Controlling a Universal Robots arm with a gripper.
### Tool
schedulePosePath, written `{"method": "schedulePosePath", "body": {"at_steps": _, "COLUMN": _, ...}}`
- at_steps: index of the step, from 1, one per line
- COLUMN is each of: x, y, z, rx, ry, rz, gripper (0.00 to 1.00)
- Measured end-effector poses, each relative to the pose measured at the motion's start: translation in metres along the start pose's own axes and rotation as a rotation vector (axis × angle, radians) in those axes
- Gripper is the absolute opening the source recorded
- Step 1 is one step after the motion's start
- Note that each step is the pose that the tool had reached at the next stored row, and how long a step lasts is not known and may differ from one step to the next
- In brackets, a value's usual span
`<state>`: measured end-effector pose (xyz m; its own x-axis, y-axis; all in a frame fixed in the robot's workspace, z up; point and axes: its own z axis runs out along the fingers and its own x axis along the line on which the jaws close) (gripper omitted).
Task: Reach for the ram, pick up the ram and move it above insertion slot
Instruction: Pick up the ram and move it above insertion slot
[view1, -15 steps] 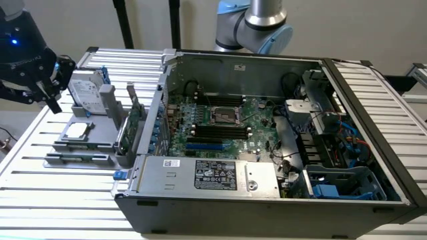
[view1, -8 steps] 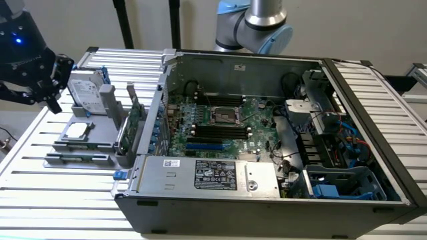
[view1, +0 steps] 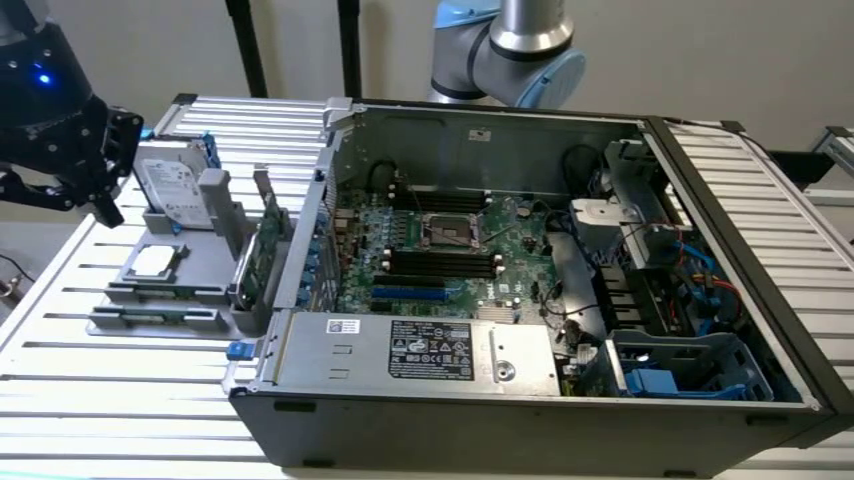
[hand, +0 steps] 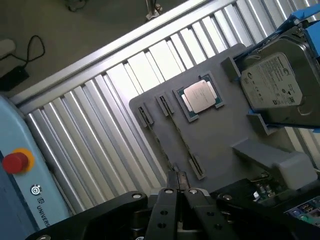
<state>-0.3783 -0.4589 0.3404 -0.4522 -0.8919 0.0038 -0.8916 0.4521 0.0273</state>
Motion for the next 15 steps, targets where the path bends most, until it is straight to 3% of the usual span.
{"method": "schedulePosePath", "body": {"at_steps": 15, "x": 0.0000, "y": 0.0000, "z": 0.0002, "rx": 0.0010, "ry": 0.0075, "rz": -0.273, "gripper": 0.11}}
